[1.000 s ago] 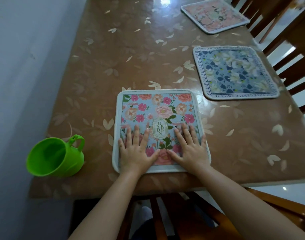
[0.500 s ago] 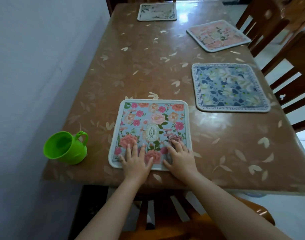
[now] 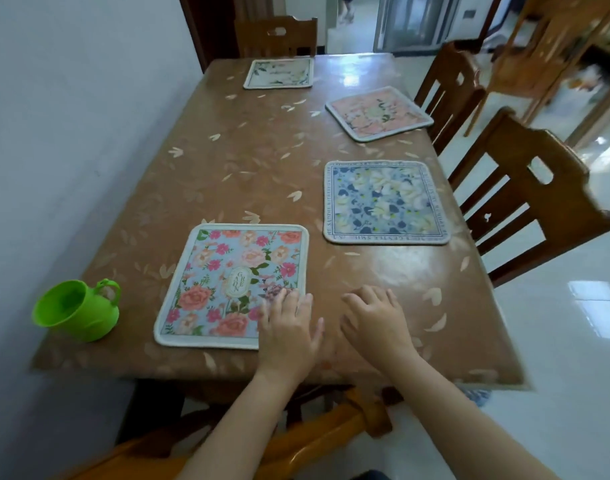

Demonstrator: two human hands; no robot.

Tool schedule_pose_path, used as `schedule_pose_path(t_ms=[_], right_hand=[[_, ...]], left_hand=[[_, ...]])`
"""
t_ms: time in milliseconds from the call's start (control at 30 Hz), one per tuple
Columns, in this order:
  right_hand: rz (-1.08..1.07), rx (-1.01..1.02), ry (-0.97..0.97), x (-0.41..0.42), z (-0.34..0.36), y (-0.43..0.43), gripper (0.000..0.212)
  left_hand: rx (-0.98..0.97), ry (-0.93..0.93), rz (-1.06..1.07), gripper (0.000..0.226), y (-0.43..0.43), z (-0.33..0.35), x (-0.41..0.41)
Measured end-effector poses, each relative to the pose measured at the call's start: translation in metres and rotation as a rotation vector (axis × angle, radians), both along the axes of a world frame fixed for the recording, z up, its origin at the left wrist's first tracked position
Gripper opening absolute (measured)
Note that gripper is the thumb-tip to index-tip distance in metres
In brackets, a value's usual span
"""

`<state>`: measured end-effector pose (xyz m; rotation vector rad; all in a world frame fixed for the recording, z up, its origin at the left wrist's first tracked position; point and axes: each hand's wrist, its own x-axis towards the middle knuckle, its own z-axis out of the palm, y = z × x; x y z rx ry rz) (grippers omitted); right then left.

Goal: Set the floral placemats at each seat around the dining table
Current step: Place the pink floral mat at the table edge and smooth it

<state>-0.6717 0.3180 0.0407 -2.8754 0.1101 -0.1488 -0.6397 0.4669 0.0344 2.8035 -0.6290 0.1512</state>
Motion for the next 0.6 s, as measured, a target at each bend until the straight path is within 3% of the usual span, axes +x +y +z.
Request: schedule_pose_path(t_ms=[233, 600], right_hand=[[-0.184, 0.056, -0.129, -0.056, 0.018, -0.079, 0.028], [-0.447, 0.063, -0.214, -0.158, 0.034, -0.188, 0.037]], left_hand=[[-0.028, 0.021, -0.070, 0.044, -0.085, 0.017, -0.032], [-0.072, -0.050, -0.390, 0.042, -0.224, 0.029, -0.096]])
